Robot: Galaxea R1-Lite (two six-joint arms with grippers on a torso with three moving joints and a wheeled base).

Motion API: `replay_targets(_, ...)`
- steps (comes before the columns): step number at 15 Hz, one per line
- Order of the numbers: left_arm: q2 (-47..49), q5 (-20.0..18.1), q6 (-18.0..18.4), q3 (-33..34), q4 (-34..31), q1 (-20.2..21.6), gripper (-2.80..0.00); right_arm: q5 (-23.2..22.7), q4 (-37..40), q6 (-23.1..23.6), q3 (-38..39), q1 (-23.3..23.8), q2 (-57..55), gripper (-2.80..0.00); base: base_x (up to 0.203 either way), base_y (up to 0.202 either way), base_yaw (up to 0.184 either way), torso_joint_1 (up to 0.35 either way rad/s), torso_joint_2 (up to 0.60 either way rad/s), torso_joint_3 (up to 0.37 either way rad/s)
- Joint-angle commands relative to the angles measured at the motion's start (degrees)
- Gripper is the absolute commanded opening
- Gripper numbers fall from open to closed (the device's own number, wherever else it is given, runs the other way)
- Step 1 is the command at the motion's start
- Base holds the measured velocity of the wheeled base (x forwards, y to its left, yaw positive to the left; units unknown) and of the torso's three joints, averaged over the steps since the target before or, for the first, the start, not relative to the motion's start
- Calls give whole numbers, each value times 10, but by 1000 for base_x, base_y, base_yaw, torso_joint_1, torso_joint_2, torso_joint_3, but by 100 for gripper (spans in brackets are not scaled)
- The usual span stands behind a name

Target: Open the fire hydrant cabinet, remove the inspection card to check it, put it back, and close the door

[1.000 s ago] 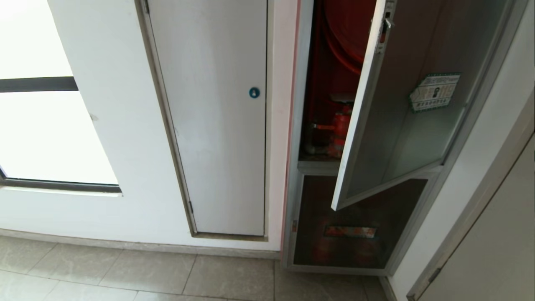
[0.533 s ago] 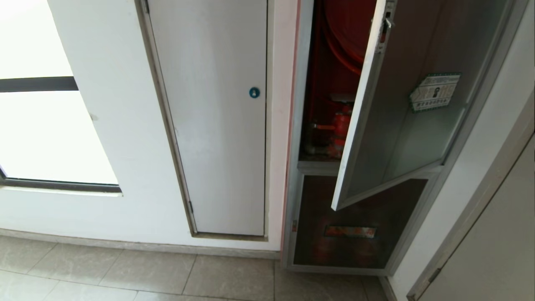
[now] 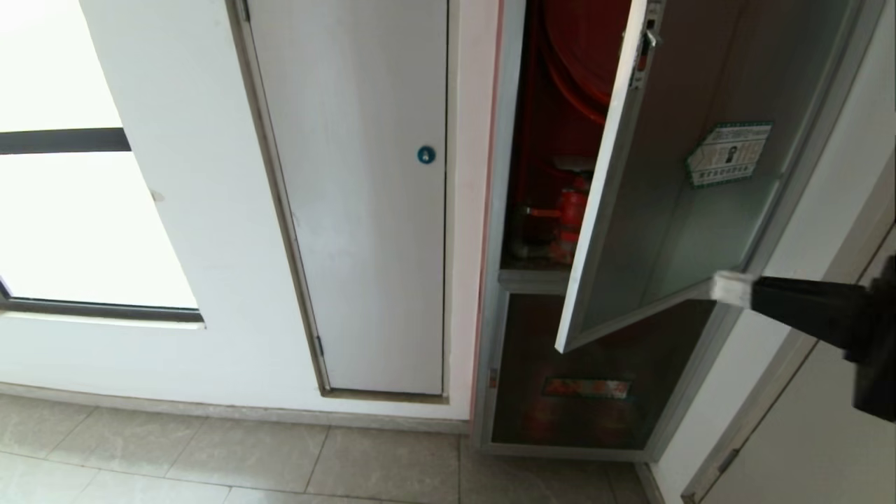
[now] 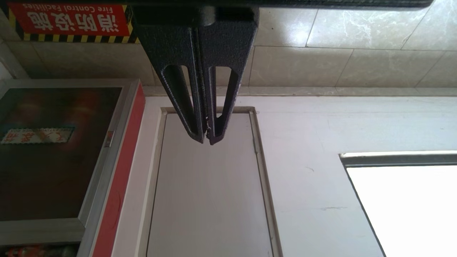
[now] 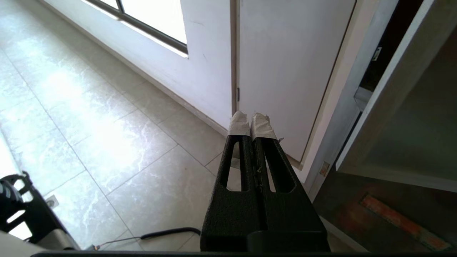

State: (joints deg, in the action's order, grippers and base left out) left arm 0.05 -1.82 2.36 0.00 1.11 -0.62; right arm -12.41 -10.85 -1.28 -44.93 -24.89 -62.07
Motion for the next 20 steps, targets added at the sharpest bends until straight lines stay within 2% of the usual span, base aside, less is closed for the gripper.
replay_targets(1, 0, 0, 0, 7, 0, 0, -280, 46, -70, -7, -42, -38, -142, -280, 0, 0, 0, 0, 0, 0)
replay_targets(5, 0, 0, 0, 7, 0, 0, -280, 152, -249, -13, -126, -58, -314, -280, 0, 0, 0, 0, 0, 0)
replay_targets(8, 0, 0, 0, 7, 0, 0, -280, 255, -391, -5, -202, -61, -423, -280, 0, 0, 0, 0, 0, 0)
replay_targets(9, 0, 0, 0, 7, 0, 0, -280, 290, -437, 8, -225, -61, -449, -280, 0, 0, 0, 0, 0, 0)
replay_targets(12, 0, 0, 0, 7, 0, 0, -280, 379, -568, 94, -261, -58, -520, -280, 0, 0, 0, 0, 0, 0)
replay_targets(17, 0, 0, 0, 7, 0, 0, -280, 477, -671, 170, -336, -58, -589, -280, 0, 0, 0, 0, 0, 0)
replay_targets(20, 0, 0, 0, 7, 0, 0, -280, 508, -680, 182, -371, -58, -619, -280, 0, 0, 0, 0, 0, 0)
